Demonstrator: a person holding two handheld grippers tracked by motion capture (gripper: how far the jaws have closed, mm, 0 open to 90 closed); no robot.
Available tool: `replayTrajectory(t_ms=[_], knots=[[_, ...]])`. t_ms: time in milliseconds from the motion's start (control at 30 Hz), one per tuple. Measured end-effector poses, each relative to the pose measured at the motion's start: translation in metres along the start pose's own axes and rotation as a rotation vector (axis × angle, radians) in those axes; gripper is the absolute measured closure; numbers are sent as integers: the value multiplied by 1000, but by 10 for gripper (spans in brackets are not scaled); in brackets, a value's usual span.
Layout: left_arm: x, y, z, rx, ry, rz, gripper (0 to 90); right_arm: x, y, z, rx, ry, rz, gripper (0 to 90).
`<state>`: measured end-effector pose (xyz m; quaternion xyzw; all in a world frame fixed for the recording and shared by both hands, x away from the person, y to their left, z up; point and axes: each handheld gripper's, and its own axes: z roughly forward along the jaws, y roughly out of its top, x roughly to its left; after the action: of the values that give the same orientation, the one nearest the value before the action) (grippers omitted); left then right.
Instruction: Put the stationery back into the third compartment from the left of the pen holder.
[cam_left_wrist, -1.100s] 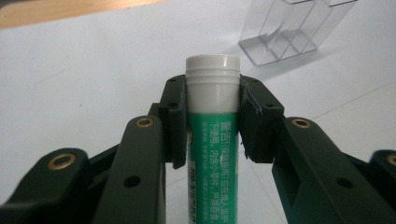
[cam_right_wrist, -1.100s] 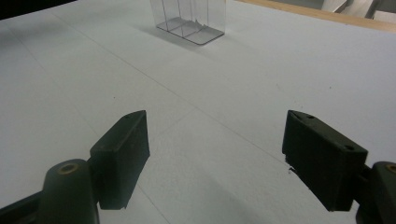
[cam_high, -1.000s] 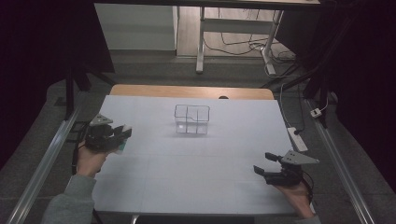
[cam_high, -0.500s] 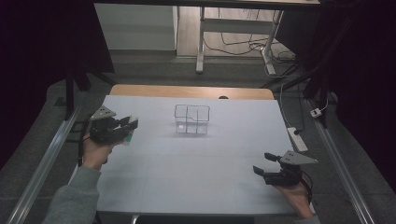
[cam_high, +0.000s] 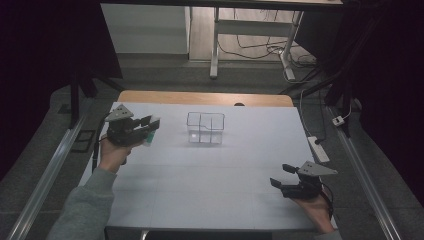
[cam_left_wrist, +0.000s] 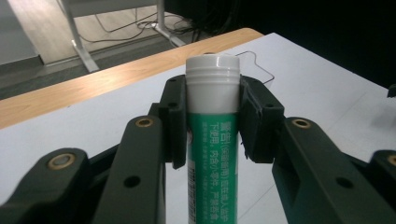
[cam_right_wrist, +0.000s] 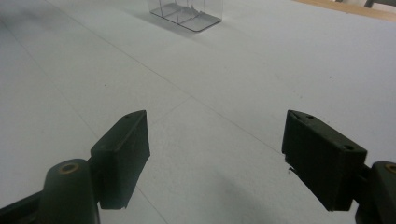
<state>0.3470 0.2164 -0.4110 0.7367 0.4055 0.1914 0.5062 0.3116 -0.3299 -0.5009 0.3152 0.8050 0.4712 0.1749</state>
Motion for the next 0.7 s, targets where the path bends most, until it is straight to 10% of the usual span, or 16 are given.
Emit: replayTrajectory(t_ms=[700], knots=[[-16, 19, 45, -14, -85, 37, 647, 0, -2, 1, 11, -1, -2, 223]])
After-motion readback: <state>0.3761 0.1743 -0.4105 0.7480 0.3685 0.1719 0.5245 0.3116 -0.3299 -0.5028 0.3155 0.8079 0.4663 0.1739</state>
